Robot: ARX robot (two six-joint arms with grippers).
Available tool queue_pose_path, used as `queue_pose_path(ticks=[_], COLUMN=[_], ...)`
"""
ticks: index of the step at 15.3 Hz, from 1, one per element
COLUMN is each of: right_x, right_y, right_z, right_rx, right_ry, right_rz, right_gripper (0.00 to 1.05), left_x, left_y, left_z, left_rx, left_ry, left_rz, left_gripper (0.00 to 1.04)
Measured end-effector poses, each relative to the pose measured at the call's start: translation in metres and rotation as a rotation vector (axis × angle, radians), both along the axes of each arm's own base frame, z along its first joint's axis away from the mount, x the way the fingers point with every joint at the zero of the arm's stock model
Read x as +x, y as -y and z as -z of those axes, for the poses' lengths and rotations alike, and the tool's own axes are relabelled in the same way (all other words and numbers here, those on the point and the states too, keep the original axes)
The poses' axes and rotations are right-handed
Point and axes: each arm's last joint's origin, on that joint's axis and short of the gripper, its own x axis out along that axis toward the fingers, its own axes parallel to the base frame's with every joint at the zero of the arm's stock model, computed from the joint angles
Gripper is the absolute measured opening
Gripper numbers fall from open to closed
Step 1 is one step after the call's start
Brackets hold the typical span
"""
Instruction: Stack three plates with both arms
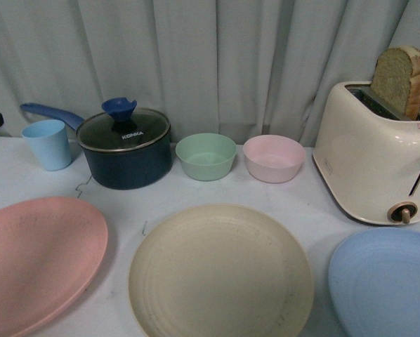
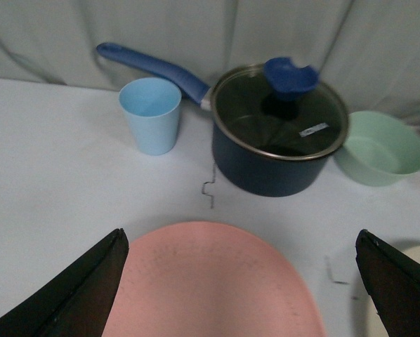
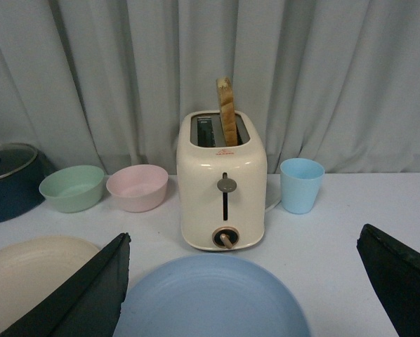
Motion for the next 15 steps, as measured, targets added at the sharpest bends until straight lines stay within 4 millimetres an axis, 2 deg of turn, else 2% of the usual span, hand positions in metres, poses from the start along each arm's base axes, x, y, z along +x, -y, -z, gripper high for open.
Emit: queue_pose_path(ticks=[1, 3, 4, 6, 11, 15], right_x=[0.000, 0.000, 0.000, 0.000, 0.000, 0.000], right_y=[0.000, 0.000, 0.000, 0.000, 0.000, 0.000], right_z=[0.000, 0.000, 0.000, 0.000, 0.000, 0.000], right_rx=[0.000, 0.000, 0.000, 0.000, 0.000, 0.000], right_ry=[0.000, 0.000, 0.000, 0.000, 0.000, 0.000], right_rz=[0.000, 0.000, 0.000, 0.000, 0.000, 0.000], right_gripper=[0.98, 0.98, 0.98, 0.98, 0.98, 0.98], left_x=[0.021, 0.035, 0.037, 0.023, 0.018, 0.017], left_y=[-0.011, -0.022, -0.032, -0.067, -0.085, -0.085], left_z=[0.019, 0.051, 0.076, 0.101, 0.118, 0.140], left_rx=[-0.010, 0.002, 0.008, 0.025, 0.033, 0.011], left_ry=[-0.061, -0.146, -0.226, -0.257, -0.261, -0.304], left_rz=[-0.006, -0.030, -0.043, -0.084, -0.110, -0.097], left_gripper=[0.98, 0.98, 0.98, 0.98, 0.98, 0.98])
